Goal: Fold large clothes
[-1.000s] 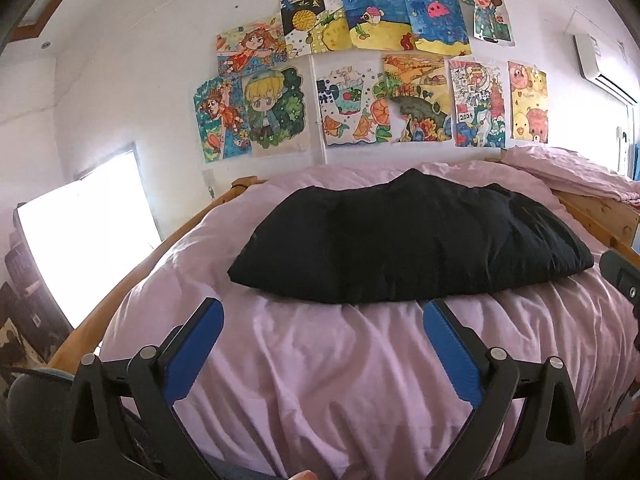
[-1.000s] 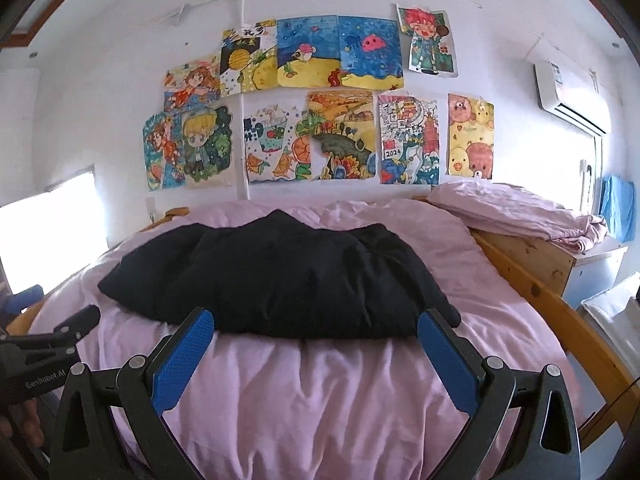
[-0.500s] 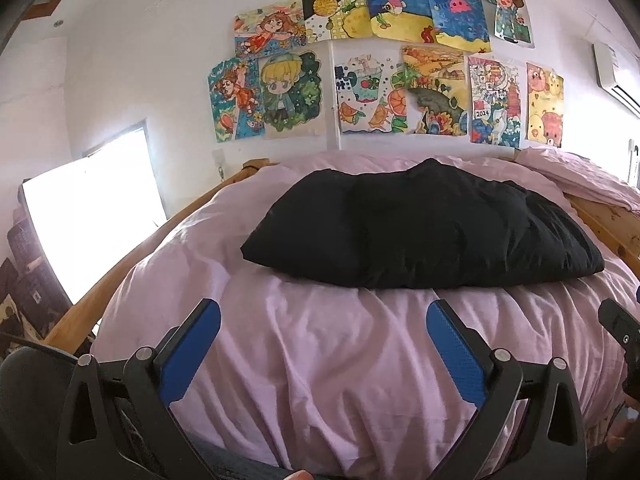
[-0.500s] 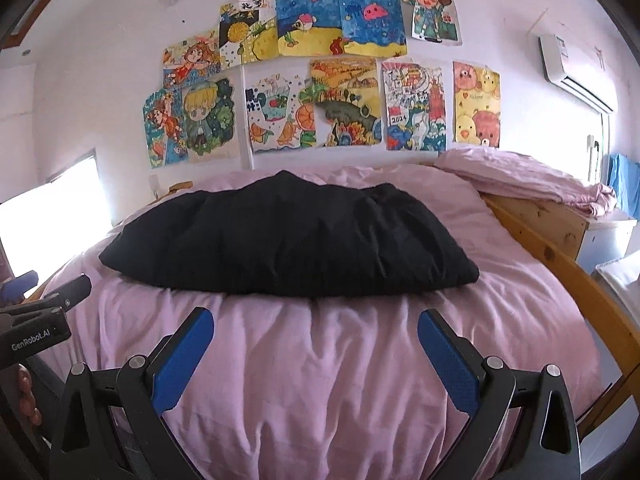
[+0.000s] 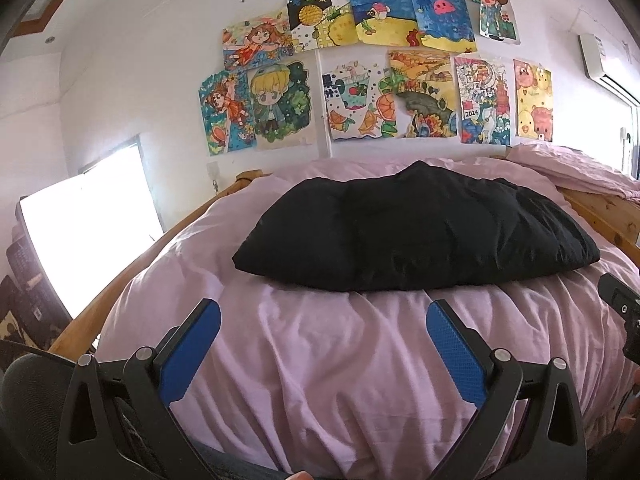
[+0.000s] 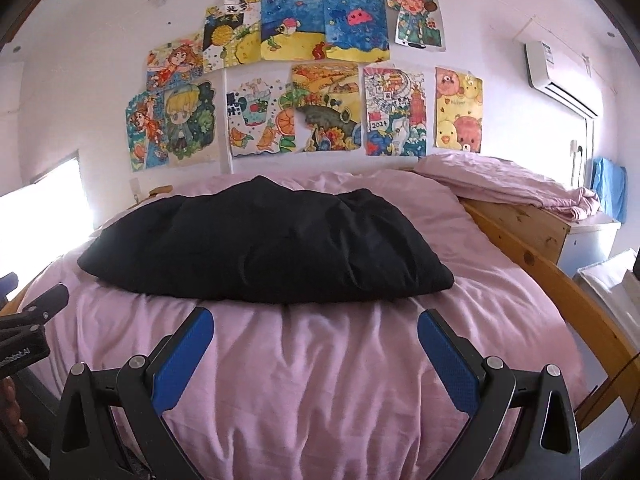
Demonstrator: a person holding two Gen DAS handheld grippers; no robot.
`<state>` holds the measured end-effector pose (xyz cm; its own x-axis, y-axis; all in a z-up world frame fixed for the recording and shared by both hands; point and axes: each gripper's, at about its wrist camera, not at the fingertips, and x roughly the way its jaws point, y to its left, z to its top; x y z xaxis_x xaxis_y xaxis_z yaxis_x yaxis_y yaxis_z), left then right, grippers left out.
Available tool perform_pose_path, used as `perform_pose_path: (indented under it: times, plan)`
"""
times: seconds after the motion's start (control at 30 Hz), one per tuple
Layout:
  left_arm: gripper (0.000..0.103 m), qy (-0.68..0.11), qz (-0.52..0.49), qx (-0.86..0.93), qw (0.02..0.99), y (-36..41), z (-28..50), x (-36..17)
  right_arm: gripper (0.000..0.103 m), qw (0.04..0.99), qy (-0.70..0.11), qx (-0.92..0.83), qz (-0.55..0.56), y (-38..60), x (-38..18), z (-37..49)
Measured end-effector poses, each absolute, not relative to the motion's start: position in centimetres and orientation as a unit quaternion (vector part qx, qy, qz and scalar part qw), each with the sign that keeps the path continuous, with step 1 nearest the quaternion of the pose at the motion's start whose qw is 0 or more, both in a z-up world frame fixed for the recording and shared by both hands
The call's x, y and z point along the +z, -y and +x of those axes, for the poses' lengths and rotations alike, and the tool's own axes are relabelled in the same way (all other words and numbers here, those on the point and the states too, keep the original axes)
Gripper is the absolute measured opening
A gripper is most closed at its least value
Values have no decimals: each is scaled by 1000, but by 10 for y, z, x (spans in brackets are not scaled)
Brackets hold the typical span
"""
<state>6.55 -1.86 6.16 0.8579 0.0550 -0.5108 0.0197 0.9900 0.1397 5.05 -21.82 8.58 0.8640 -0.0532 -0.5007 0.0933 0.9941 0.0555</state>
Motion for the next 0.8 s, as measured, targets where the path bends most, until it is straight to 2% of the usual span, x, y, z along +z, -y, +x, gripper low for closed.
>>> perform_pose_path:
  times: [0.8]
  plan:
    - [101,-267,69,15,961,18,66,64,103,962,-266,-37,43,216,86,52]
